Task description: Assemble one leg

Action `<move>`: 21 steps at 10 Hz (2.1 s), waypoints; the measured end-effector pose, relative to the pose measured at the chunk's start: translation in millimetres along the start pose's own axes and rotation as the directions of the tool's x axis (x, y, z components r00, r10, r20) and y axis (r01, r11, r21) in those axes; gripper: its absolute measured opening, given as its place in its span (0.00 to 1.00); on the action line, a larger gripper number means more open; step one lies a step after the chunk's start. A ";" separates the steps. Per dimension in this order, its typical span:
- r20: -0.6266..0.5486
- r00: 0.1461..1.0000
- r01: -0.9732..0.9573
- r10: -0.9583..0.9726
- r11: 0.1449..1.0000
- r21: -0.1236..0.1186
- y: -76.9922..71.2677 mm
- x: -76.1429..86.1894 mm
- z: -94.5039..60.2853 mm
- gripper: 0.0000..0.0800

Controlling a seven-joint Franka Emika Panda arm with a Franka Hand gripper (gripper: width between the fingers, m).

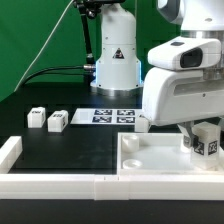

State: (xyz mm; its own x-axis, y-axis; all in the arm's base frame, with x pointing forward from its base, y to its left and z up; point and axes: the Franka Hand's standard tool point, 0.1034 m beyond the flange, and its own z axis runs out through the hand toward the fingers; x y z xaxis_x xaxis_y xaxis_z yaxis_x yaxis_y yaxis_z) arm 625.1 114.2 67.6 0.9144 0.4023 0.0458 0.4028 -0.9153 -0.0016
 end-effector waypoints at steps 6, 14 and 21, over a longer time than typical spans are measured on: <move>0.004 0.864 -0.504 0.504 0.863 0.011 -0.7 -0.1 0.3 0.36; 0.042 0.260 -0.966 0.965 0.260 0.002 -5.4 -1.4 2.2 0.37; 0.025 0.761 -0.648 0.648 0.761 0.032 -14.5 0.9 -1.2 0.81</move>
Offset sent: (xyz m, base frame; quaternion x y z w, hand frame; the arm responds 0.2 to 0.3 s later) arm 0.0000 0.0000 0.0000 0.0000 0.0000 0.2667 0.9638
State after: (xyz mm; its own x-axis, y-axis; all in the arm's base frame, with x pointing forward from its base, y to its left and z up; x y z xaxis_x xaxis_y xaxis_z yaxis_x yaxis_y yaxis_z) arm 620.0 127.9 68.9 0.9581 -0.2862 0.0092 -0.2851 -0.9564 -0.0632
